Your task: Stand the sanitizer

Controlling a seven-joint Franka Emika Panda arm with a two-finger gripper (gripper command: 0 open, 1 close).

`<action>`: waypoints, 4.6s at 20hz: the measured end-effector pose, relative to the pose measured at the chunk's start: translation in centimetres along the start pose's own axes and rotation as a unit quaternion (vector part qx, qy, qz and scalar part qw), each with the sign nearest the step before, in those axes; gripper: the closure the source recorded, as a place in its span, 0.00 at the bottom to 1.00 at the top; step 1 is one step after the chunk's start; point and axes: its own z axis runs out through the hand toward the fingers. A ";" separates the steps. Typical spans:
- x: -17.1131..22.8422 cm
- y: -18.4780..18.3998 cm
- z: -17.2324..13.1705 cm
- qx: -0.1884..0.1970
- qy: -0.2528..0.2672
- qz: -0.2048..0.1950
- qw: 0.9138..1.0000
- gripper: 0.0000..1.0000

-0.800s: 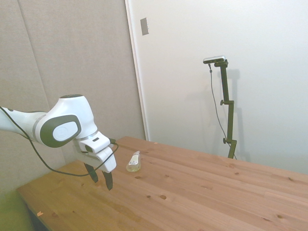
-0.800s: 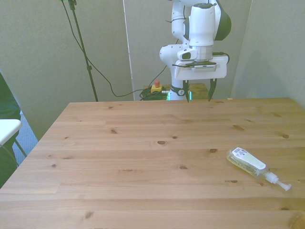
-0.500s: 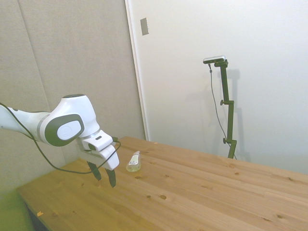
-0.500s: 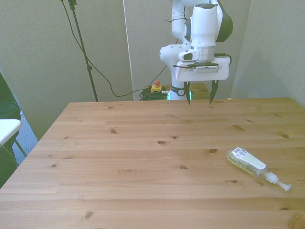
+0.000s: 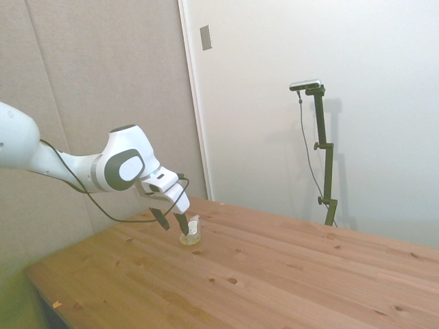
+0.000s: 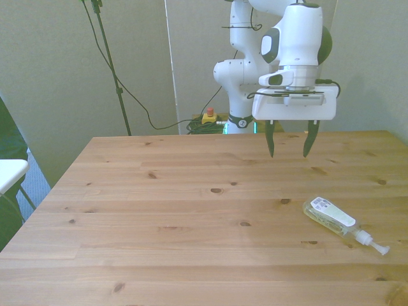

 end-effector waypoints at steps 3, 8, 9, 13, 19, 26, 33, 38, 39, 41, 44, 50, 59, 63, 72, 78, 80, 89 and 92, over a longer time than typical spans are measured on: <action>1.2 -3.3 1.3 0.008 0.007 0.001 1.000 0.00; 3.4 -8.7 3.6 0.024 0.007 -0.001 1.000 0.00; 3.8 -9.7 4.0 0.026 0.008 -0.002 1.000 0.00; 4.8 -13.3 5.1 0.026 0.005 -0.006 1.000 0.00; 4.9 -16.6 7.3 0.014 -0.012 -0.014 1.000 0.00; 4.0 -18.7 10.4 0.002 -0.026 -0.033 0.999 0.00; 3.9 -19.6 13.2 -0.012 -0.032 -0.039 0.999 0.00; 3.9 -19.8 14.4 -0.019 -0.046 -0.041 0.998 1.00; 3.9 -19.8 14.4 -0.021 -0.050 -0.041 0.998 1.00; 4.1 -19.6 14.4 -0.027 -0.056 -0.039 0.997 1.00; 4.4 -19.4 14.5 -0.033 -0.059 -0.036 0.997 1.00; 5.0 -18.9 14.8 -0.034 -0.064 -0.031 0.997 1.00; 5.7 -18.6 14.5 -0.031 -0.066 -0.031 0.997 1.00; 6.5 -18.4 11.9 -0.019 -0.054 -0.027 0.998 1.00; 3.3 -15.7 5.0 0.021 0.037 -0.048 0.998 1.00; 0.9 -11.4 4.0 0.044 0.106 -0.022 0.993 1.00; 0.9 -10.5 3.4 0.057 0.127 -0.002 0.990 1.00; 2.6 -7.4 1.4 0.117 0.236 0.101 0.959 1.00; 3.0 -6.7 1.1 0.132 0.276 0.123 0.944 1.00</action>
